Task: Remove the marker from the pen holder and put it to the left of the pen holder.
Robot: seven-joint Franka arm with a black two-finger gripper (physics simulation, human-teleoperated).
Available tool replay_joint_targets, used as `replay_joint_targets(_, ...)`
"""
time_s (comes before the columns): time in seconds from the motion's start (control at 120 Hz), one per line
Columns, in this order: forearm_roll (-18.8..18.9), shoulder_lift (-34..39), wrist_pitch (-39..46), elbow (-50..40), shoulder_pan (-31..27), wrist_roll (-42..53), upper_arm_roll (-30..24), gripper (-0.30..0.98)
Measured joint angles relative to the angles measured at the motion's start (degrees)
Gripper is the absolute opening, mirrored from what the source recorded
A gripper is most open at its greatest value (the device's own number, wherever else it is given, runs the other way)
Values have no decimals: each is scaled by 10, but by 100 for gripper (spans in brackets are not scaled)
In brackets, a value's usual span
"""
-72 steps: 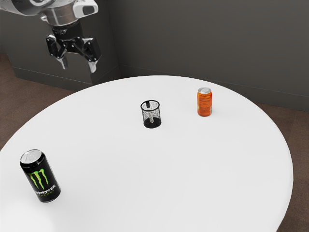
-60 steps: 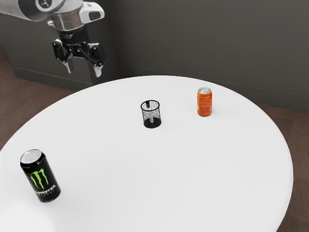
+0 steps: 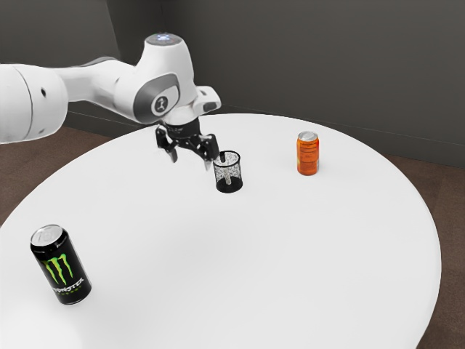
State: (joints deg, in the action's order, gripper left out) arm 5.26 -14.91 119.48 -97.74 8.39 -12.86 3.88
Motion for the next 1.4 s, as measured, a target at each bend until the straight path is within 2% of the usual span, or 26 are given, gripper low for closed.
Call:
replay_joint_targets(0.167, -4, -105, 52, 106, -2, 4, 0, 69)
replay_joint_targets(0.308, -23, -186, 83, 180, -22, 10, -1, 69)
replay_joint_targets(0.458, -30, -239, 101, 231, -34, 18, -2, 69)
replay_joint_targets(0.675, -35, -287, 114, 287, -47, 29, -7, 69)
replay_joint_targets(1.067, -43, -304, 141, 300, -58, 40, -12, 68)
replay_joint_targets(1.133, -47, -304, 144, 299, -58, 41, -12, 60)
replay_joint_targets(1.258, -60, -302, 148, 293, -58, 43, -9, 35)
replay_joint_targets(1.4, -73, -298, 150, 282, -58, 45, -8, 16)
